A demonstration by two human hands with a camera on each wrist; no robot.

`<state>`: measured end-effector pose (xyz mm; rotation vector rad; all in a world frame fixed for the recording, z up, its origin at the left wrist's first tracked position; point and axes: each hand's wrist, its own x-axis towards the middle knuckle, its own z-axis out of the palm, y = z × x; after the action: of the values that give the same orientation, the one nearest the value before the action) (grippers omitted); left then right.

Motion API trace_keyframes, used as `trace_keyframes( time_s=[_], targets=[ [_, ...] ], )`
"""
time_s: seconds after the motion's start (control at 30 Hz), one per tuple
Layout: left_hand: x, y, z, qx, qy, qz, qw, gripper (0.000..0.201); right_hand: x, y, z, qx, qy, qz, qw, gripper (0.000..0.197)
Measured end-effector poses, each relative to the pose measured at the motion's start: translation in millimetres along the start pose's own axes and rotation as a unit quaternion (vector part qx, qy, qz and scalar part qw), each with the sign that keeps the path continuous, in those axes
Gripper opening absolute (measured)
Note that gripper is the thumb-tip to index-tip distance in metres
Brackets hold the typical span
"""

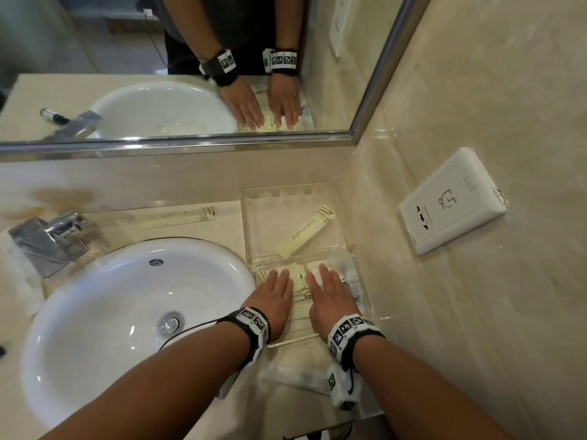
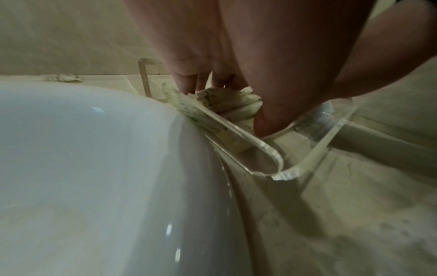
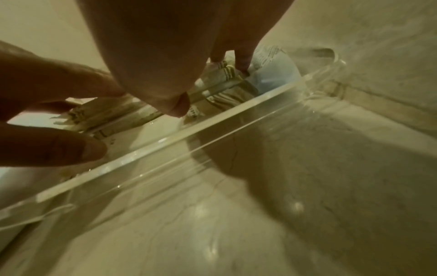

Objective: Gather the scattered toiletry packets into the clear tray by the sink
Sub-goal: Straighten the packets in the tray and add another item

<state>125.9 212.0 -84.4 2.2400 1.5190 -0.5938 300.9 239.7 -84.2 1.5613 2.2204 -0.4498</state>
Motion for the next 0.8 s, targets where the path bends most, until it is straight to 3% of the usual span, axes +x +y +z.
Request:
trace_keyframes(
  time_s=[0.33, 0.6, 0.7, 0.8],
  targets=[
    [-7, -3, -11, -0.035, 0.014, 0.001, 0.999, 0.072, -2, 6, -11, 0.042, 0.001, -0.014, 0.999, 0.078],
    [-23, -26, -19, -0.048, 0.095, 0.007, 0.994, 0.076, 22, -12, -60, 0.051, 0.135, 0.014, 0.989, 0.059],
    [-29, -35, -18, -0.057, 0.091, -0.012, 0.994, 0.080, 40, -20, -80, 0.064, 0.101, 0.047, 0.992, 0.046],
    [-34, -41, -18, -0.077, 0.100, -0.016, 0.992, 0.079, 45, -21, -84, 0.074, 0.062, 0.073, 0.993, 0.046]
  ],
)
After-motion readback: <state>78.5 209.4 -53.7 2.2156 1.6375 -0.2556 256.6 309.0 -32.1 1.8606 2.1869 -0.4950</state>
